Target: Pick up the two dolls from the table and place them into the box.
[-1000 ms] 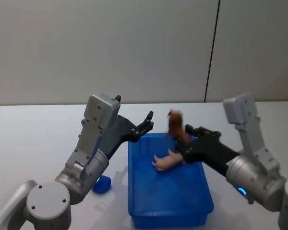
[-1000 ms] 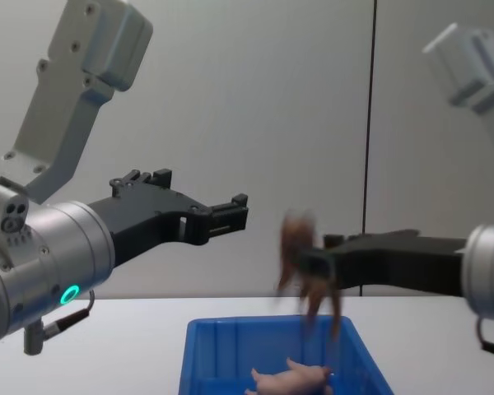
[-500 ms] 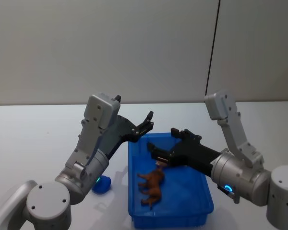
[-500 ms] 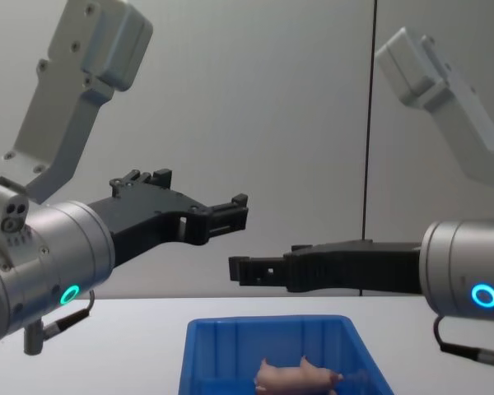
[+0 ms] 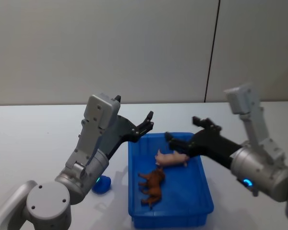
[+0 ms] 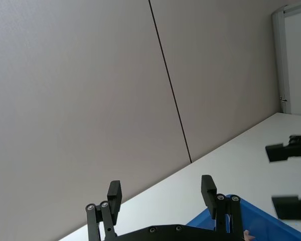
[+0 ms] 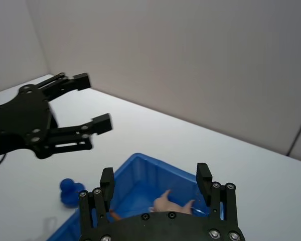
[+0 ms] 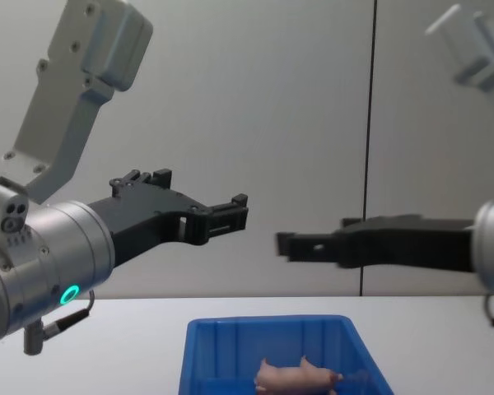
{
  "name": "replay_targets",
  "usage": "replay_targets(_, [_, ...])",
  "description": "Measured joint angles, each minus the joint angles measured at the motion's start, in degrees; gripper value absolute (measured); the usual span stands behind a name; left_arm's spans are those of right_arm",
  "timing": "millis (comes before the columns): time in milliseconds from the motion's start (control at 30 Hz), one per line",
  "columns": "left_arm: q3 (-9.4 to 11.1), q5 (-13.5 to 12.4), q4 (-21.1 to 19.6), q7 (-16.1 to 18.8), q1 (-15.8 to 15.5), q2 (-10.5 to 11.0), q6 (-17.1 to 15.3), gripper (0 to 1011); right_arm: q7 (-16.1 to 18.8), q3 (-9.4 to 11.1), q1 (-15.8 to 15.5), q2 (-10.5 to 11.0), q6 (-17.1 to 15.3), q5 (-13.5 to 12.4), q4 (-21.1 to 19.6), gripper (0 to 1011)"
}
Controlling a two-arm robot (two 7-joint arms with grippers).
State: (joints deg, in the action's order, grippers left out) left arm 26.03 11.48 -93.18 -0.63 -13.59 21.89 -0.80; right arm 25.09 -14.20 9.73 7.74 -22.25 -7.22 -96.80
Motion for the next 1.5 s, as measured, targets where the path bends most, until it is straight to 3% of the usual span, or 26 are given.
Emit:
replay_targets(533, [-0.06,0.08,-0.01,-0.12,0.08,0.05,0.00,1004,-8.67,5.30,-5.62,6.57,5.60,-1.39,-5.70,1001])
replay_targets(767, [-0.51,2.00,-1.28,-0.82,1.12,1.20,-1.30,1004,-12.63,7.76,-8.56,9.15,7.64,-1.98,-7.77,1001])
replay_targets(1167, [-2.31,9.90,-7.20,0.23,7.14,7.01,-6.53,1003,-20.16,12.94,-14.45,13.61,12.00,-3.12,-10.81,1001])
replay_targets(1500, [-3.64,16.89,-9.51,1.66,11.47,10.92,-10.03,1003,-22.56,14.78,-16.53,15.11,13.53,-3.46,-11.81,1001])
